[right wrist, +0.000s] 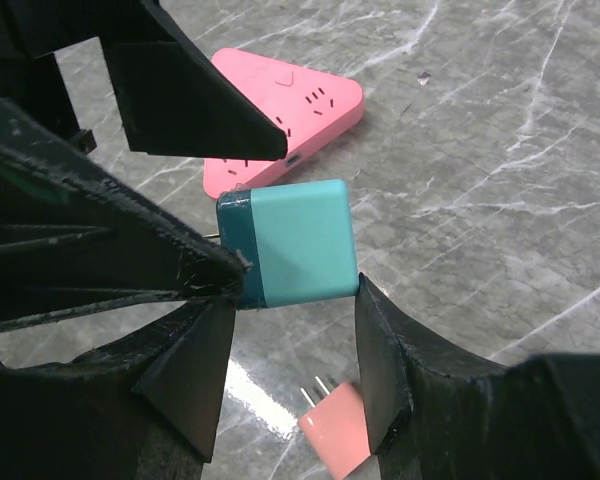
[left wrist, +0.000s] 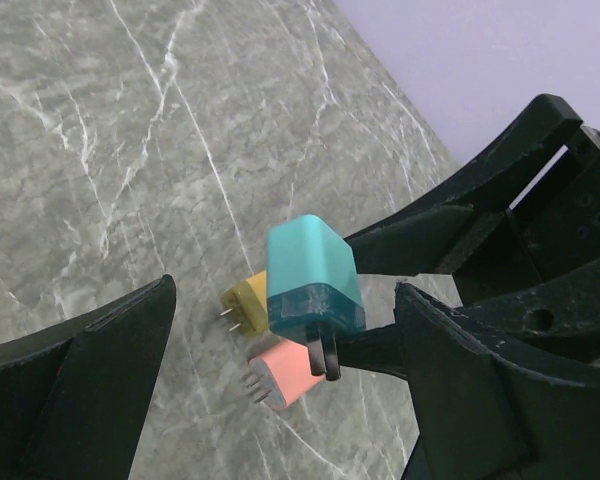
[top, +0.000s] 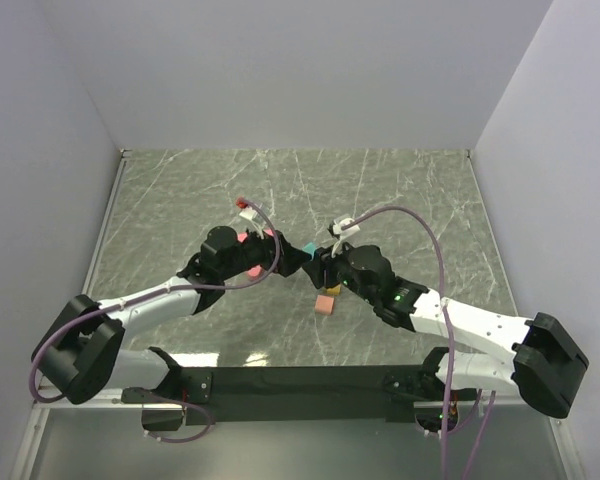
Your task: Insert the plug
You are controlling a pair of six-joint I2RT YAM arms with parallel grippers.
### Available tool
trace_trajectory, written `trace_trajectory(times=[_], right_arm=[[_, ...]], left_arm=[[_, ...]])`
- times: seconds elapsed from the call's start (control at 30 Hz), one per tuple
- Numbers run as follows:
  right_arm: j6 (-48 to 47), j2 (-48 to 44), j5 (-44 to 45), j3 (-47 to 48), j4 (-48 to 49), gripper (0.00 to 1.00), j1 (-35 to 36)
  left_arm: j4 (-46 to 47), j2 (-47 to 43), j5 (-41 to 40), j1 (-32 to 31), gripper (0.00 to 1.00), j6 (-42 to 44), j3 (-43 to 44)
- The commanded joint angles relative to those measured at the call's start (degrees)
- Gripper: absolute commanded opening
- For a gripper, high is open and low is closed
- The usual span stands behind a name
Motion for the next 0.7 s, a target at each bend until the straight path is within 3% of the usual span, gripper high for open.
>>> trace_trajectory(times=[0.0, 0.2, 0.3, 0.6, 0.67], right_arm=[[-1.21, -2.32, 1.60, -0.74, 3.80, 0.07, 0.60], [-1.65, -3.82, 1.08, -2.05, 5.21, 0.07, 0.78], [-1.65, -3.82, 0.81, -2.58, 5.74, 0.07, 0.78], [-1.91, -3.21, 1.25, -2.49, 5.56, 0.07, 0.87], [-2.00, -3.12, 1.78, -2.49, 5.56, 0.07, 0.96]], left_arm=[[2.45, 1.32, 2.29, -0.38, 0.96, -1.76, 2.62], [4.37, 2.73, 3.69, -0.47, 0.90, -3.08, 2.54], [6.48, 3.78, 5.80, -0.47, 0.82, -4.31, 2.62], [9.56, 4.84, 8.79, -0.47, 0.35, -5.98, 2.36], [9.21, 4.84, 8.88, -0.47, 0.10, -5.98, 2.36]])
